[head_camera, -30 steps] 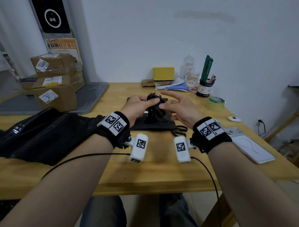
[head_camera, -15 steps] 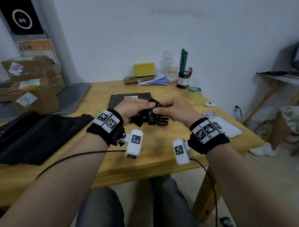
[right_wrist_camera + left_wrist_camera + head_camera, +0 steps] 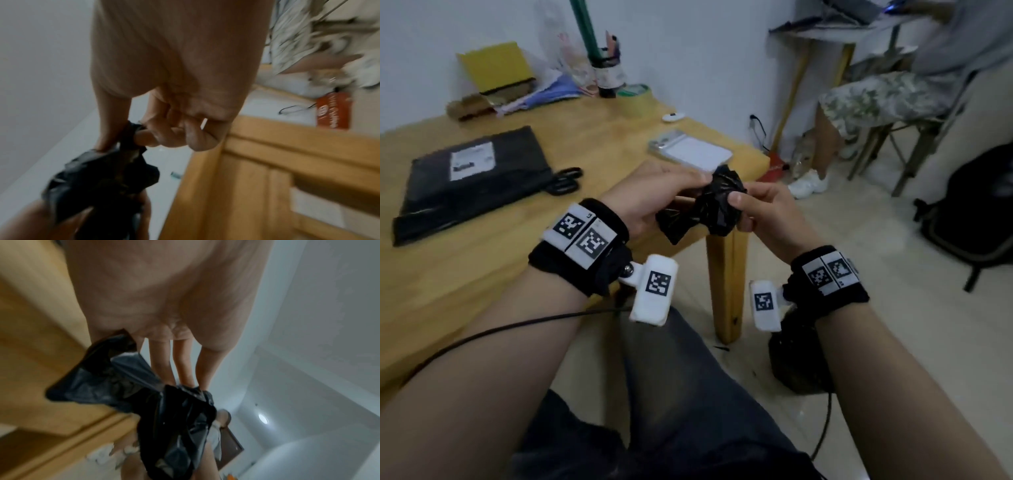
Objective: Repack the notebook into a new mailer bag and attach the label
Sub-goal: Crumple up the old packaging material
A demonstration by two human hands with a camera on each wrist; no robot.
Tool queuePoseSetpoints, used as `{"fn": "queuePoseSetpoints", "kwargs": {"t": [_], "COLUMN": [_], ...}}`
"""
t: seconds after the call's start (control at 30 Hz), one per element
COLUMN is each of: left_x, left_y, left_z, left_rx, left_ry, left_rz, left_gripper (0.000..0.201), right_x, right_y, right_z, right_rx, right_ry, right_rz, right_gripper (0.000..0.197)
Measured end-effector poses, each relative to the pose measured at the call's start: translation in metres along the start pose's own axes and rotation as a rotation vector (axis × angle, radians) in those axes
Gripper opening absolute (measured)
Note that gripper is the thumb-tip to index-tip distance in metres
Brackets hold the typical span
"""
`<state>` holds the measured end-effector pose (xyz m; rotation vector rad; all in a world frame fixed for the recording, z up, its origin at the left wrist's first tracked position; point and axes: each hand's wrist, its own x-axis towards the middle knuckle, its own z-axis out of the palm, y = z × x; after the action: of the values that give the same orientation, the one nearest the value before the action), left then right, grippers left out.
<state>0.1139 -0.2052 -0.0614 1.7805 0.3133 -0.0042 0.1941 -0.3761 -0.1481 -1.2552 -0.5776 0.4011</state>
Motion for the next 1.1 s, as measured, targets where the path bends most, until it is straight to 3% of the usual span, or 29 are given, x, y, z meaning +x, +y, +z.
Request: {"fn": "queuePoseSetpoints", "kwargs": {"t": [0.1,0.17,0.23,0.3,0.37,0.47,0.63,0.7,0.83,1.1], "left_x": [0.026,0.044,0.061,0.076,0.091,0.105,0.123,0.130,0.137,0.152], "left_y": [-0.012,-0.023,-0.036,-0.054,-0.078,-0.116,-0.170,-0.187,-0.209,-0.231], "left_z": [0.057,0.099,0.138,0.171,0.194,0.220,0.243,0.248,0.253,0.245], "left_rx": [-0.017,-0.025,0.021,0.066,0.055,0.014,0.067,0.055,0.033,0.003], "left_ry": [-0.103,-0.174,-0.240,-0.303,-0.323,-0.305,-0.270,-0.251,-0.239,-0.224], "left_rz": [-0.060,-0.129,-0.223,-0.314,-0.376,-0.492,-0.631,-0.674,-0.767,-0.826], "left_gripper": [0.022,0.025,0.027,0.029,0.028,0.030,0.042,0.038,0.030,0.021], "right_x": [-0.022,-0.039,-0.057,-0.076,-0.094,-0.118,-0.145,-0.152,-0.158,-0.145], "right_y": [0.027,0.047,0.069,0.088,0.103,0.126,0.177,0.202,0.240,0.289], "right_z": [-0.051,-0.078,-0.104,-0.130,-0.151,-0.176,-0.217,-0.231,-0.241,-0.235], "right_rx": [0.172,0.247,0.293,0.275,0.233,0.167,-0.056,-0.126,-0.314,-0.462], "right_ry": [0.154,0.286,0.440,0.583,0.655,0.752,0.963,1.041,1.035,0.798], "right_rz": [0.099,0.136,0.187,0.265,0.355,0.450,0.687,0.758,0.922,1.167], "right_gripper": [0.058,0.071,0.070,0.055,0.031,0.016,0.025,0.027,0.028,0.027]}}
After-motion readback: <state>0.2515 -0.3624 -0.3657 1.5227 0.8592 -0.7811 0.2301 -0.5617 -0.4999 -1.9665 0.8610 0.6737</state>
